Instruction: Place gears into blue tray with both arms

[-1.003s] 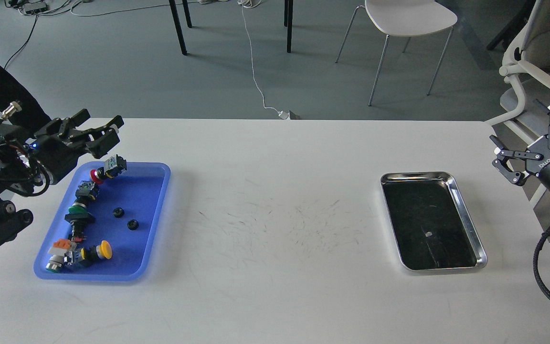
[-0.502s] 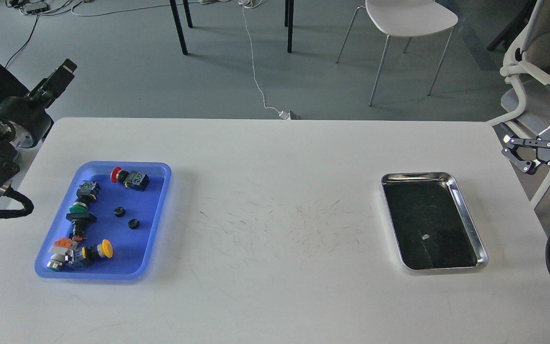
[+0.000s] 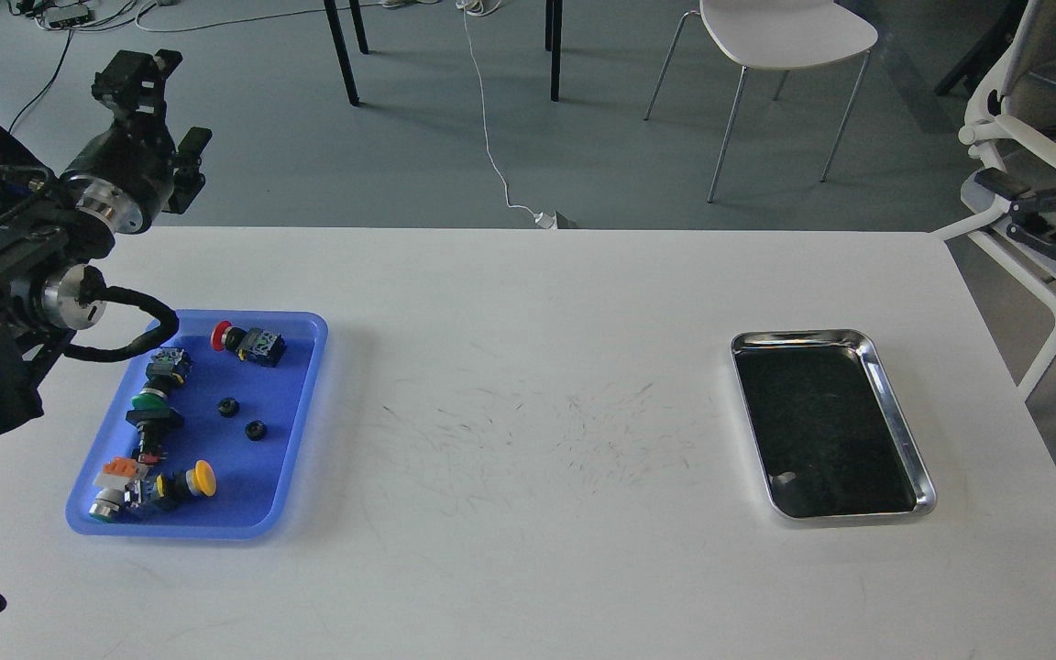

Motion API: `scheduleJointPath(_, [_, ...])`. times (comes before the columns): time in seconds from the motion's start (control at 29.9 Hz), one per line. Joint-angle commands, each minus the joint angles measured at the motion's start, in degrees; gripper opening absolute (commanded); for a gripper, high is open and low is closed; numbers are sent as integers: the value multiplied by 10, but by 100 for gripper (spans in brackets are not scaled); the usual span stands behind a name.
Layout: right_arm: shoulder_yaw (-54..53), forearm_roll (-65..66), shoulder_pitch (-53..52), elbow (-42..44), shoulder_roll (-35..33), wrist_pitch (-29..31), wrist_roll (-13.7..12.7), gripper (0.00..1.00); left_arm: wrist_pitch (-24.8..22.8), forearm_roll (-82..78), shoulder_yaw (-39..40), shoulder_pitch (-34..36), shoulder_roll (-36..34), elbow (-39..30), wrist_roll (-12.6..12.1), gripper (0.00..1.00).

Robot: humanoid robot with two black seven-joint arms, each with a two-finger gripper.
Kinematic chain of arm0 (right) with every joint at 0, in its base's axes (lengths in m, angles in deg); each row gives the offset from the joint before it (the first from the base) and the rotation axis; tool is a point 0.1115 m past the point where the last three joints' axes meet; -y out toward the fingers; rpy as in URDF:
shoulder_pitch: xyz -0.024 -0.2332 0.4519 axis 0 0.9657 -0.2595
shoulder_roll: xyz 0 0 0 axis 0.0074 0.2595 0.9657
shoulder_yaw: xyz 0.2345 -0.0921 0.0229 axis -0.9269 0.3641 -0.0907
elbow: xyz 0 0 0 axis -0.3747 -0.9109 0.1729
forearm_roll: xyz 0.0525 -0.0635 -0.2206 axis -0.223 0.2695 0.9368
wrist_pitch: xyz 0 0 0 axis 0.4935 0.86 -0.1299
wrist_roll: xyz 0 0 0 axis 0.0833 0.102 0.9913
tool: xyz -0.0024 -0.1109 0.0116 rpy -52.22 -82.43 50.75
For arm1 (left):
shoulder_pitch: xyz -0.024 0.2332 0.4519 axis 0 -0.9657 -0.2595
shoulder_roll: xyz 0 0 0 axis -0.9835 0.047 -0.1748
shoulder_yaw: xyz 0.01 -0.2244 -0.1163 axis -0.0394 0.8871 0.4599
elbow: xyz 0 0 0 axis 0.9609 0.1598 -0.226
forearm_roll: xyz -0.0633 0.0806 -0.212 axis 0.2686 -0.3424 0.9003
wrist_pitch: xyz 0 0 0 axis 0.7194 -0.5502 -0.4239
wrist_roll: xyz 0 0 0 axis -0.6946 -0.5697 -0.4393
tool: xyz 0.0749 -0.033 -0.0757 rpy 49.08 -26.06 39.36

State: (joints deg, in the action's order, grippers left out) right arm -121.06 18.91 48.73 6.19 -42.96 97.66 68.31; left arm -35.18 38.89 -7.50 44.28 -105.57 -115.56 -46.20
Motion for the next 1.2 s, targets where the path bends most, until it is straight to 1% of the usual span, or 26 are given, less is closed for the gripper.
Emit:
scheduleJointPath(0.0, [82, 99, -61, -46, -42, 0, -41, 95, -31, 5, 72, -1, 29, 3, -40, 96])
scheduleJointPath(0.07, [118, 167, -87, -89, -73, -15, -57, 95, -33, 4, 126, -5, 53, 16, -68, 98])
scheduleJointPath(0.13, [137, 227, -96, -130, -108, -23, -64, 95, -32, 4, 158, -7, 73, 24, -83, 98])
scheduleJointPath(0.2, [143, 271, -96, -159, -135, -23, -69, 95, -32, 4, 167, -8, 83, 24, -83, 98])
scheduleJointPath(0.33, [145, 339, -95, -206, -182, -23, -90, 96, -32, 4, 169, -8, 87, 23, -83, 98])
scheduleJointPath(0.4, [149, 361, -95, -213, -188, -23, -100, 96, -32, 4, 169, -8, 89, 19, -83, 98])
scheduleJointPath(0.53, [168, 379, -96, -202, -161, -39, -100, 96, -31, 3, 168, -10, 101, 18, -84, 98])
scheduleJointPath(0.64, [172, 361, -96, -166, -122, -87, -94, 96, -32, 4, 168, -11, 102, 20, -86, 98])
scheduleJointPath(0.7, [172, 331, -97, -144, -96, -107, -91, 96, -32, 4, 168, -14, 102, 21, -85, 98])
scheduleJointPath(0.87, [163, 240, -117, -115, -39, -124, -78, 96, -30, 3, 169, -21, 100, 20, -79, 98])
scheduleJointPath(1.0, [155, 129, -127, -86, 19, -132, -41, 96, -25, 3, 168, -27, 99, 21, -78, 98])
scheduleJointPath(1.1, [135, 41, -125, -58, 41, -133, -9, 96, -25, 2, 164, -28, 99, 20, -78, 98])
scheduleJointPath(1.17, [131, -36, -124, -37, 50, -132, 3, 96, -25, 2, 162, -29, 101, 20, -78, 98])
